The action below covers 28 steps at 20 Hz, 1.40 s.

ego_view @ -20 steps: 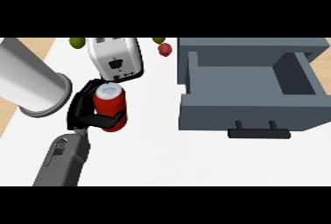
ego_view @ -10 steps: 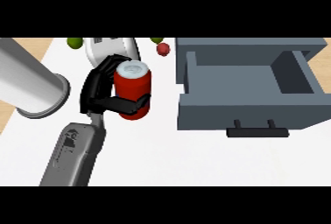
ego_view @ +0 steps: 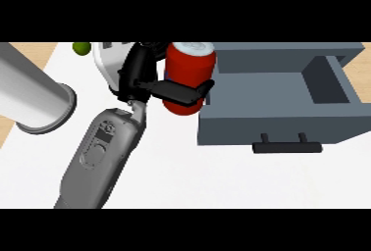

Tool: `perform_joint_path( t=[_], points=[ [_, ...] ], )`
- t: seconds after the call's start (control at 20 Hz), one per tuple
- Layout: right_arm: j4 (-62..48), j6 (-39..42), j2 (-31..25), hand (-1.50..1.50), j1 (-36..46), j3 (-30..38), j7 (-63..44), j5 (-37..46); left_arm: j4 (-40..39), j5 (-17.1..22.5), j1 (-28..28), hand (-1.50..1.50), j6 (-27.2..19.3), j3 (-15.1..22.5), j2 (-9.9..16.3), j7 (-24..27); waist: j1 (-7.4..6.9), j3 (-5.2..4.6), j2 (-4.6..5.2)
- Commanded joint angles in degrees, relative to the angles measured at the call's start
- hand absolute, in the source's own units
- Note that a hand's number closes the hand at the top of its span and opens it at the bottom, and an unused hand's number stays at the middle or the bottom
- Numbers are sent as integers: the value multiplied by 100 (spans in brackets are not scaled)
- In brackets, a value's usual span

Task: Pick up the can, place it into the drawer and close the drawer

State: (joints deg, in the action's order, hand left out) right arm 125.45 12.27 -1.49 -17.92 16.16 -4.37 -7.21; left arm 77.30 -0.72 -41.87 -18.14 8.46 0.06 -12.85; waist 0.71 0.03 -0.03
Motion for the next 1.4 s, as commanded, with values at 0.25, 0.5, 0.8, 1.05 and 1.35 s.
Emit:
perform_joint_path(
  t=[0.25,0.5,0.8,1.05,1.35],
  points=[
    [96,-380,142,-150,131,-499,-180,388,-955,170,-1750,150,-536,-22,-6,-599,-2,-2,7],
    [237,-142,39,-150,205,-244,-423,164,-2147,605,-2826,150,-1137,356,-6,-404,124,0,28],
    [26,-237,86,-150,470,-290,-347,327,-3276,1001,-3295,150,-1006,239,-6,224,105,0,50],
    [24,6,-123,-150,266,110,-277,-74,-3895,1293,-4041,150,-1168,401,-6,88,176,4,41],
    [-202,89,-142,-150,457,16,-120,-21,-4658,1705,-4172,150,-1377,860,-6,696,317,9,88]
  ],
)
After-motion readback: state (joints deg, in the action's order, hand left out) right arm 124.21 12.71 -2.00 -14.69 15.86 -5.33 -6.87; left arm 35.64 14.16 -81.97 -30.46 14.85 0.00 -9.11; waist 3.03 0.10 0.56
